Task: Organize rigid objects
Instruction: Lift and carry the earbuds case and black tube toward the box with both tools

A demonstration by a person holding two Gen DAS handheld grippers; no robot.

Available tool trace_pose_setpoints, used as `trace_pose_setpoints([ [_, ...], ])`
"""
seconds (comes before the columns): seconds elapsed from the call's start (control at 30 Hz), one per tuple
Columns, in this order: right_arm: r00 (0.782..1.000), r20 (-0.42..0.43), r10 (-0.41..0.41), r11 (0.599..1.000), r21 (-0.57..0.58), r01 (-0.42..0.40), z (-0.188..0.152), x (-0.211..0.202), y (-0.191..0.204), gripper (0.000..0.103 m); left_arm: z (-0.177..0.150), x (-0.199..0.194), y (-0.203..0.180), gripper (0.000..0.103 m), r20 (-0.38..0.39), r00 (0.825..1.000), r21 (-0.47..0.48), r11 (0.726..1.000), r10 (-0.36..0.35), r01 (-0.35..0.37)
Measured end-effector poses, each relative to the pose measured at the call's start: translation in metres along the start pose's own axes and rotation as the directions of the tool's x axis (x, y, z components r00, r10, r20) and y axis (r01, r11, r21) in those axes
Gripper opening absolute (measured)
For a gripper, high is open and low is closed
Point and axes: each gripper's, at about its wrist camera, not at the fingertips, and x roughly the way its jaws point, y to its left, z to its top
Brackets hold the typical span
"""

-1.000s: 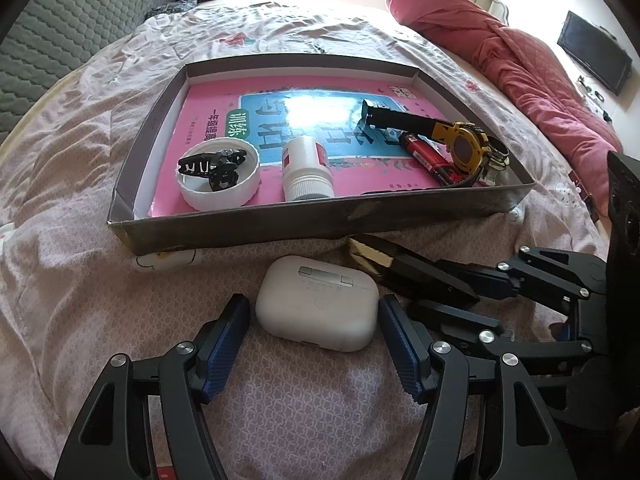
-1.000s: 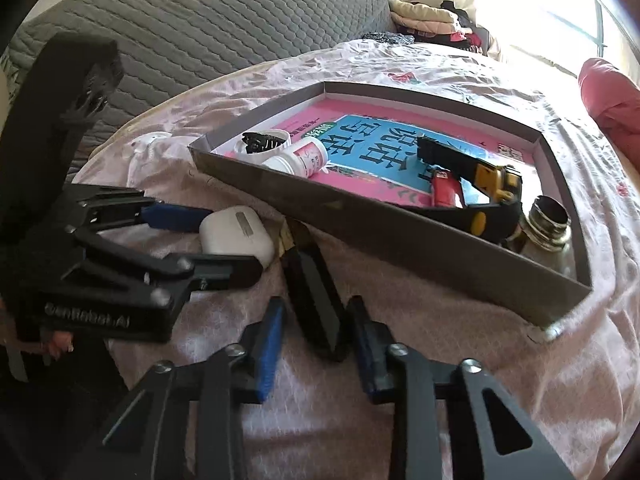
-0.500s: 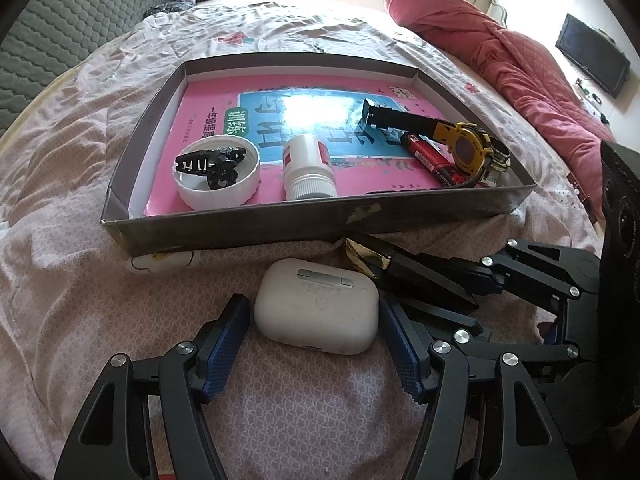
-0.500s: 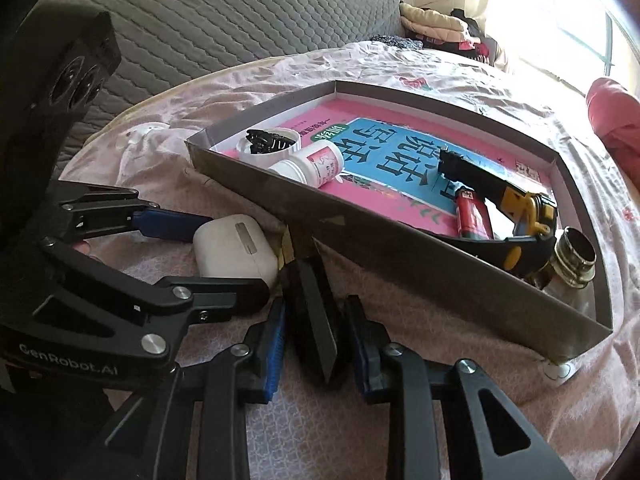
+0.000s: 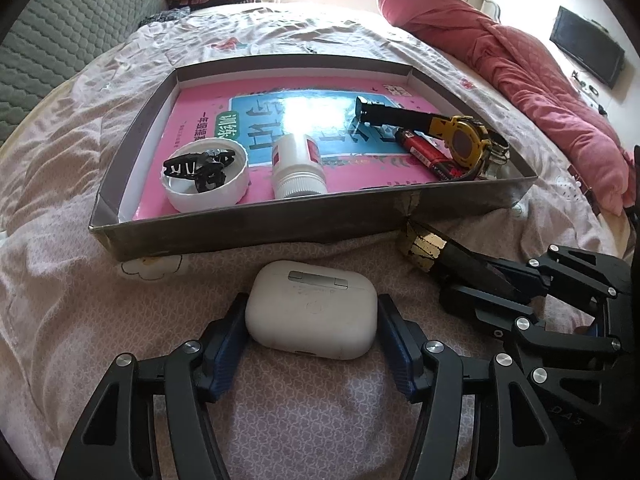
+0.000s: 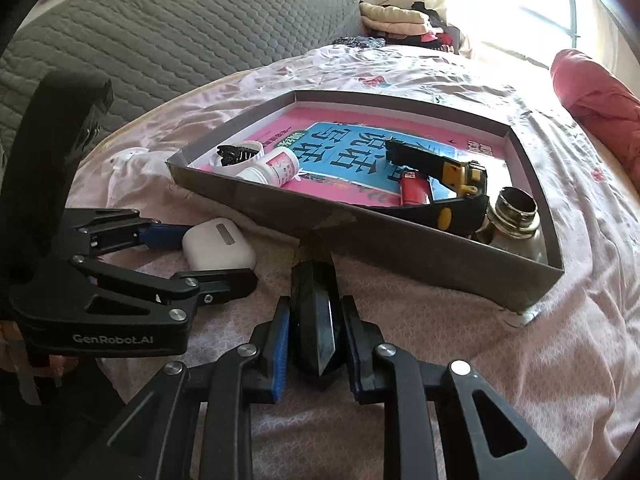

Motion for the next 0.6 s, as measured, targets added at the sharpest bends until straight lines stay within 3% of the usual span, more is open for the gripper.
trace_pose_setpoints([
  [0.6, 0.995, 0.099, 0.023, 0.998, 0.057, -0.029, 0.001, -0.028, 0.010, 0.023, -0.002, -0.032, -0.001, 0.063, 0.042, 0.999, -0.025, 0.999, -0.023, 0.024],
])
